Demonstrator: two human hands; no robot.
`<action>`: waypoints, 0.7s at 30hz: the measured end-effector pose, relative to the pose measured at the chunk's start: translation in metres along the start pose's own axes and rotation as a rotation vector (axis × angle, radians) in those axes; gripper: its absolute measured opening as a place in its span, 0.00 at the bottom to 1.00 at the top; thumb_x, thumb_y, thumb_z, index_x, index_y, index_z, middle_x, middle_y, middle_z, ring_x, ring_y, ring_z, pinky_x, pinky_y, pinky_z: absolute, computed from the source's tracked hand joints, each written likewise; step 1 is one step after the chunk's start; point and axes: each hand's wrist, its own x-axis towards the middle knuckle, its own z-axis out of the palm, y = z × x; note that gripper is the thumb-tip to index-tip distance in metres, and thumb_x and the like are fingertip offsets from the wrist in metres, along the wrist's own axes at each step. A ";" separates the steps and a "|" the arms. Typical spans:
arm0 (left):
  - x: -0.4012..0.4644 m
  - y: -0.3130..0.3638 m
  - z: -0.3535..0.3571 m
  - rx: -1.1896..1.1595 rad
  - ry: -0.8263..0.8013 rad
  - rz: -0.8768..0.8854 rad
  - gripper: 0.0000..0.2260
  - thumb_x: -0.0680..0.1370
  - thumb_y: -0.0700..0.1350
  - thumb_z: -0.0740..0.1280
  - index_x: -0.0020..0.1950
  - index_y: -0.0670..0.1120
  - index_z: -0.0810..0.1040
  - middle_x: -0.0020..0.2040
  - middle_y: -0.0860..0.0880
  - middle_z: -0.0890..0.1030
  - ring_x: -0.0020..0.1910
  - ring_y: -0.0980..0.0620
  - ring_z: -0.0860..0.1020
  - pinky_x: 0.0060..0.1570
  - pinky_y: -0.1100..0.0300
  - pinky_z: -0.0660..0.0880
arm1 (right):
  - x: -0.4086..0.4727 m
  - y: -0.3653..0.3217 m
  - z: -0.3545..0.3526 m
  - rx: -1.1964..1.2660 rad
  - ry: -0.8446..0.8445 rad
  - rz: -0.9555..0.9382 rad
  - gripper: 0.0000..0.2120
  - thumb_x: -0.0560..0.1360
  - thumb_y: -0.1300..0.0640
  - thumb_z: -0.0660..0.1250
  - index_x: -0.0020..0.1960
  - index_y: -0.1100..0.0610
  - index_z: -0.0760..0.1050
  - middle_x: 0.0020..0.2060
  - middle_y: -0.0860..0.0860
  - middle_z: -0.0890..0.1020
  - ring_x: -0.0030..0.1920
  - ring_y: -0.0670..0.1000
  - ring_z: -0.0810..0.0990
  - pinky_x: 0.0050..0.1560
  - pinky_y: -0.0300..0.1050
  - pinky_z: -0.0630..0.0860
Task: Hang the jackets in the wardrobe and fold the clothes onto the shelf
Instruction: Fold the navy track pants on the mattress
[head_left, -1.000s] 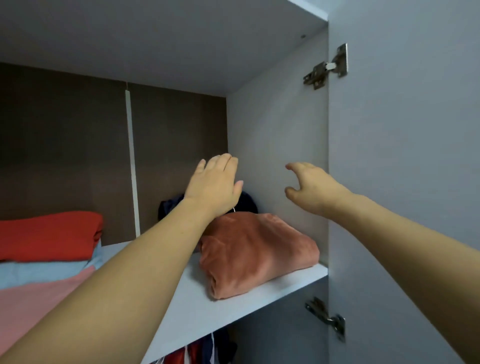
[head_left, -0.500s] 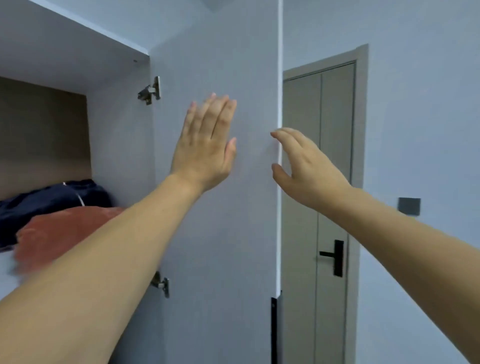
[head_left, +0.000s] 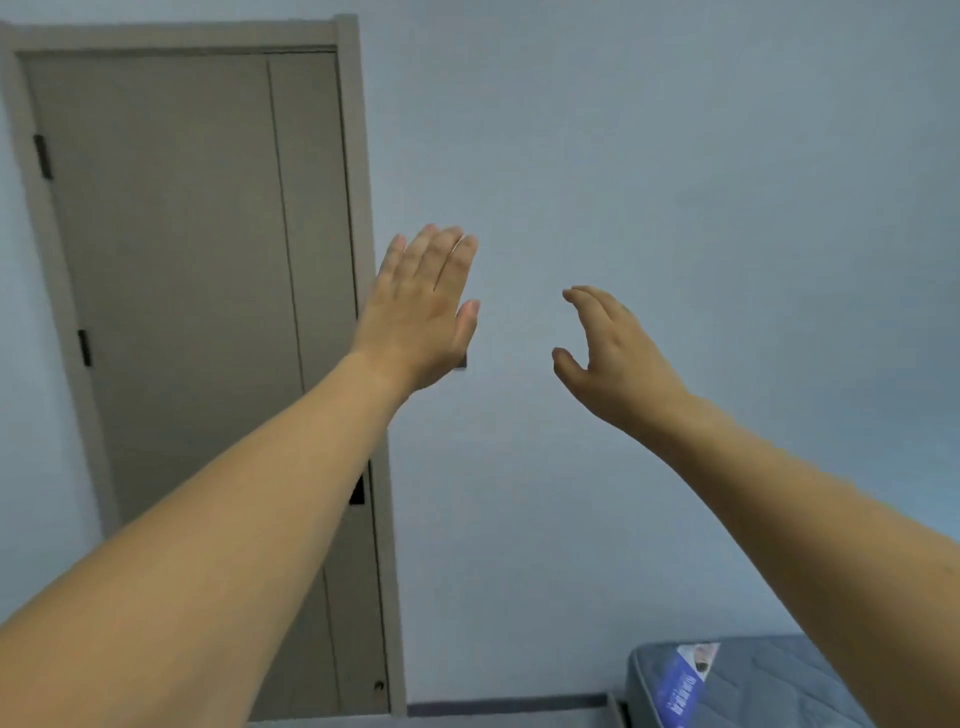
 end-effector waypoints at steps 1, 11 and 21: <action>0.008 0.015 0.024 -0.027 -0.021 0.024 0.27 0.82 0.50 0.57 0.79 0.41 0.56 0.78 0.43 0.60 0.78 0.42 0.55 0.78 0.46 0.45 | -0.003 0.026 0.001 -0.029 -0.010 0.035 0.29 0.79 0.54 0.63 0.77 0.59 0.59 0.75 0.52 0.63 0.75 0.51 0.60 0.72 0.40 0.55; 0.096 0.200 0.240 -0.367 -0.178 0.204 0.28 0.84 0.53 0.52 0.80 0.42 0.51 0.80 0.45 0.55 0.79 0.45 0.52 0.78 0.47 0.45 | -0.045 0.252 -0.003 -0.287 -0.093 0.442 0.30 0.79 0.55 0.62 0.78 0.57 0.57 0.76 0.51 0.62 0.75 0.51 0.60 0.72 0.43 0.57; 0.139 0.433 0.360 -0.625 -0.287 0.471 0.27 0.84 0.53 0.53 0.80 0.42 0.53 0.79 0.45 0.58 0.78 0.46 0.55 0.78 0.46 0.47 | -0.160 0.441 -0.050 -0.402 -0.161 0.855 0.29 0.78 0.57 0.63 0.76 0.60 0.59 0.75 0.55 0.64 0.74 0.54 0.63 0.72 0.47 0.59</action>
